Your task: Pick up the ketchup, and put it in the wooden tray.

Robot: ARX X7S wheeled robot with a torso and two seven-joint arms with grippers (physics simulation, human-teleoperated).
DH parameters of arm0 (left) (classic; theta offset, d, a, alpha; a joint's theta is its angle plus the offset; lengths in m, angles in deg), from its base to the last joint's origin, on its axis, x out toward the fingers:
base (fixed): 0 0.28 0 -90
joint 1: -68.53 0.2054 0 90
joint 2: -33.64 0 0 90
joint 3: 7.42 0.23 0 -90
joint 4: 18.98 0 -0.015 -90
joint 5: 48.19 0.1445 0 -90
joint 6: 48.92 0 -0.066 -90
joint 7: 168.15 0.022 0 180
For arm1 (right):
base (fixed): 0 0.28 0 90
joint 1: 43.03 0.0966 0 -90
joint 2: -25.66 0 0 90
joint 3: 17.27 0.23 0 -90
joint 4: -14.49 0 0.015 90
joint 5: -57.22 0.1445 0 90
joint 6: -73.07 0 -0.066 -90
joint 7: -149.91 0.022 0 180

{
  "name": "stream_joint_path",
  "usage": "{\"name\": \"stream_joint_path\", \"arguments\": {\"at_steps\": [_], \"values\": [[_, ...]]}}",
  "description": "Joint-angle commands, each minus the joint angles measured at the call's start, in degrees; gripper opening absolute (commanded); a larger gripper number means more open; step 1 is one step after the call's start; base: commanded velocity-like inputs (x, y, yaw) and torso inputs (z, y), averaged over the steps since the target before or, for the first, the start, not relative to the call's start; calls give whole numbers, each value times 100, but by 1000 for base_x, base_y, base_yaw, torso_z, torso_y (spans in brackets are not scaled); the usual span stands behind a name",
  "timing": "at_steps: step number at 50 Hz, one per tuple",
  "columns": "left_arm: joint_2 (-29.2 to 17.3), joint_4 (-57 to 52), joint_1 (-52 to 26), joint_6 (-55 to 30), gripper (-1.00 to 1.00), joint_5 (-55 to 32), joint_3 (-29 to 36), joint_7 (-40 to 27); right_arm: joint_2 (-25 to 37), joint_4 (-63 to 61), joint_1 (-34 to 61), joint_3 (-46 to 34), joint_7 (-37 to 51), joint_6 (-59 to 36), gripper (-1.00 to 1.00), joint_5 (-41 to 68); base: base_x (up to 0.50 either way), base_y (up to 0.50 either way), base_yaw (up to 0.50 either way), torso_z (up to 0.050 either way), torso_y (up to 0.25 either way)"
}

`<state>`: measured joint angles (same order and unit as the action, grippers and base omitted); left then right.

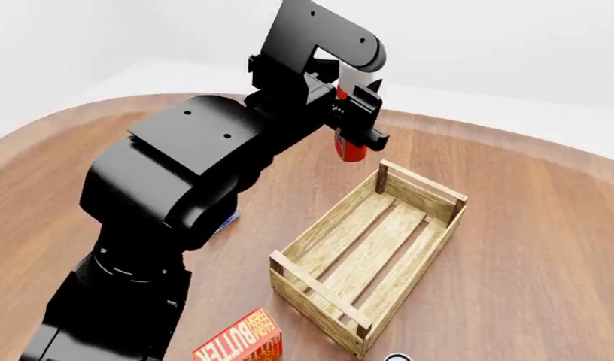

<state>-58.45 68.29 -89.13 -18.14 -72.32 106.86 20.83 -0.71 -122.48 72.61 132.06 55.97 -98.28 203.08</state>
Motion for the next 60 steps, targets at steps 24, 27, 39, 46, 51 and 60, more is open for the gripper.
{"name": "stream_joint_path", "arguments": {"at_steps": [24, 27, 39, 46, 51, 60], "values": [[141, 804, 26, 729, -100, -907, 887, -888, -93, -196, -1237, 1373, 48, 96, 100, 90, 0, 0, 0, 0, -54], [158, 1039, -23, 896, -100, -983, 971, -976, -94, -206, -1271, 1407, 11, 116, 100, 60, 0, 0, 0, 0, -82], [170, 1599, -238, 1480, -100, -1524, 1375, -1325, -88, -239, -1436, 1529, -58, 203, 100, -41, -1, 0, 0, 0, -83], [168, 1846, -315, 1843, -100, -1949, 1531, -1636, -77, -256, -1522, 1587, -100, 238, 100, -88, 0, 0, 0, 0, -82], [152, 1935, -327, 2048, -100, -2079, 1737, -1788, -66, -267, -1577, 1623, -132, 255, 100, -118, 0, 0, 0, 0, -83], [100, 1996, -305, 2291, -100, -2220, 1970, -1916, -54, -289, -1673, 1692, -164, 295, 100, -177, -1, 0, 0, 0, -82]]}}
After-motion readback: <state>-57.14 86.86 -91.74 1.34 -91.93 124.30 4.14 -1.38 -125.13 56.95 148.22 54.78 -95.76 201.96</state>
